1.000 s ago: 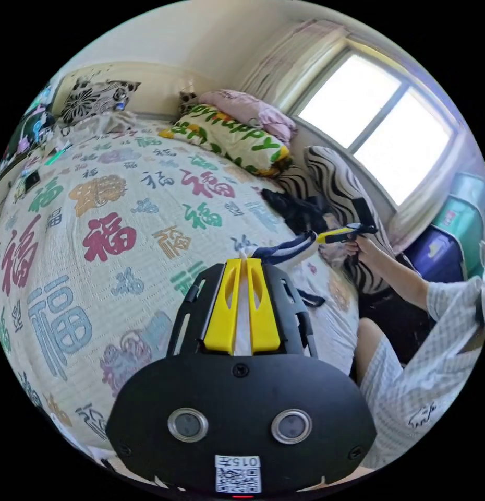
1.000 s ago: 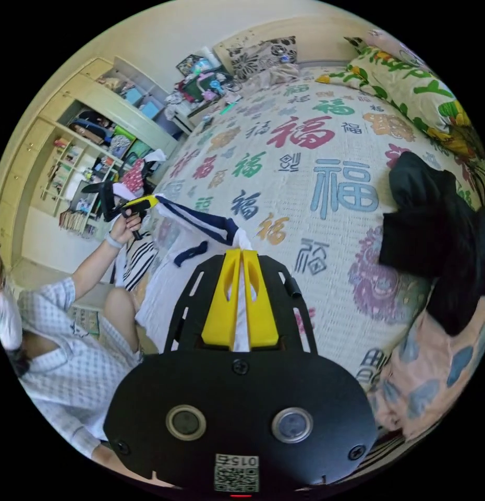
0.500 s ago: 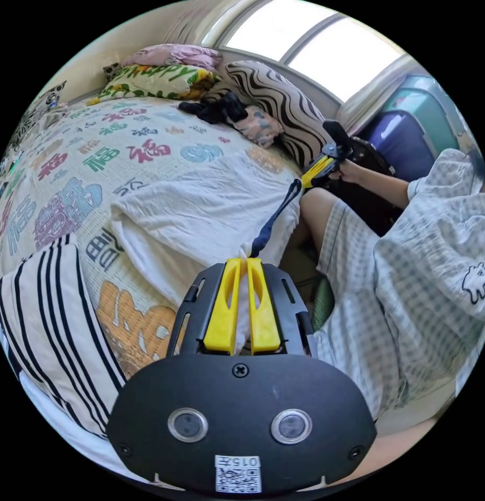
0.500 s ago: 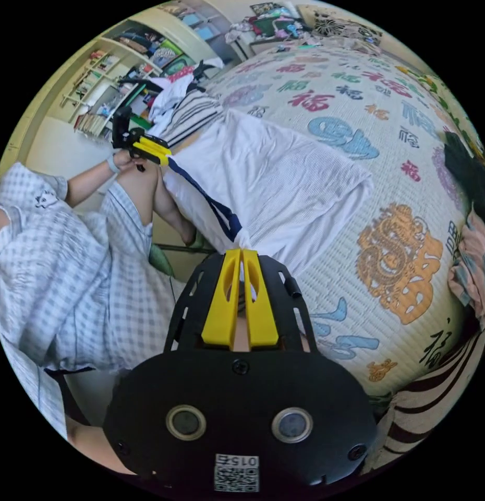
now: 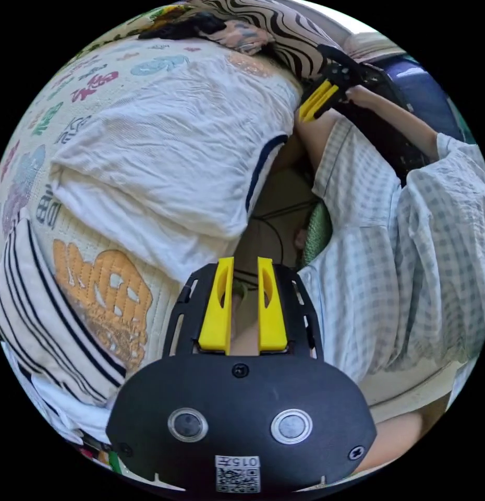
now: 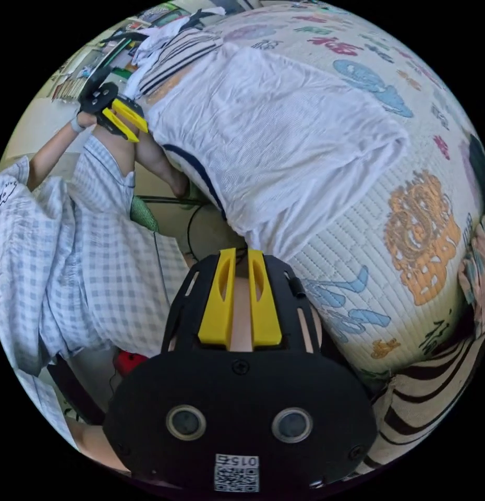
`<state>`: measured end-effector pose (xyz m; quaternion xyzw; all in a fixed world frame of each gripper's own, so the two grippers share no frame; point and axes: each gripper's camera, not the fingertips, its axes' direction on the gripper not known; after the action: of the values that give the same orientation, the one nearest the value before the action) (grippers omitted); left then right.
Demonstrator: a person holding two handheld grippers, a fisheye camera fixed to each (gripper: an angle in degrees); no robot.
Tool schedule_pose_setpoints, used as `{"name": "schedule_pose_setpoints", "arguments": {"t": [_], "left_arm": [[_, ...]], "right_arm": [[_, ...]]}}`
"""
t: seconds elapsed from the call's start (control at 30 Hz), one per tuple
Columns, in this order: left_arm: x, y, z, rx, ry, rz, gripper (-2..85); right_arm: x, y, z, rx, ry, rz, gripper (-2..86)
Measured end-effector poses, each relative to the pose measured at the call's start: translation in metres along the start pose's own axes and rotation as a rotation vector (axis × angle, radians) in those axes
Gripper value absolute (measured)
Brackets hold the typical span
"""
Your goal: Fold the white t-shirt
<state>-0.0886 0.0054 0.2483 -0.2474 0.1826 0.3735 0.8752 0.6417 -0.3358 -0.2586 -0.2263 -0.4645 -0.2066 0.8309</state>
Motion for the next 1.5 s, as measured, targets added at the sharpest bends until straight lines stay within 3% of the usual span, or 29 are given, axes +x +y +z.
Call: {"name": "schedule_pose_setpoints", "arguments": {"t": [0.13, 0.2, 0.37, 0.47, 0.6, 0.9, 1.03, 1.23, 1.37, 1.5], "left_arm": [[-0.031, 0.018, -0.048, 0.259, -0.066, -0.233, 7.9], [-0.064, 0.024, -0.071, 0.489, -0.02, -0.405, 8.9], [-0.135, 0.021, -0.059, 0.625, 0.085, -0.696, 10.7], [-0.162, 0.021, -0.041, 0.633, 0.188, -0.77, 9.9], [-0.181, 0.037, -0.035, 0.674, 0.252, -0.818, 2.4], [-0.189, 0.071, -0.03, 0.689, 0.245, -0.804, 1.1], [-0.179, 0.087, -0.03, 0.703, 0.275, -0.791, 5.5], [-0.101, 0.129, -0.051, 0.666, 0.104, -0.696, 7.4], [-0.037, 0.122, -0.018, 0.447, 0.095, -0.599, 7.8], [-0.01, 0.115, 0.023, 0.397, 0.162, -0.591, 7.4]], "right_arm": [[0.041, 0.024, -0.037, 0.254, -0.023, 0.175, 6.4], [0.068, 0.026, -0.049, 0.379, -0.096, 0.267, 7.4], [0.144, 0.02, -0.053, 0.757, -0.388, 0.557, 8.9], [0.172, 0.0, -0.039, 0.714, -0.415, 0.64, 9.0], [0.192, -0.021, -0.022, 0.62, -0.439, 0.68, 4.6], [0.215, -0.028, -0.001, 0.641, -0.418, 0.759, 0.6], [0.203, -0.038, 0.006, 0.614, -0.392, 0.707, 4.4], [0.147, -0.026, 0.019, 0.579, -0.279, 0.579, 5.5], [0.093, -0.057, 0.054, 0.373, -0.246, 0.414, 6.5], [0.061, -0.1, 0.094, 0.211, -0.193, 0.308, 5.7]]}}
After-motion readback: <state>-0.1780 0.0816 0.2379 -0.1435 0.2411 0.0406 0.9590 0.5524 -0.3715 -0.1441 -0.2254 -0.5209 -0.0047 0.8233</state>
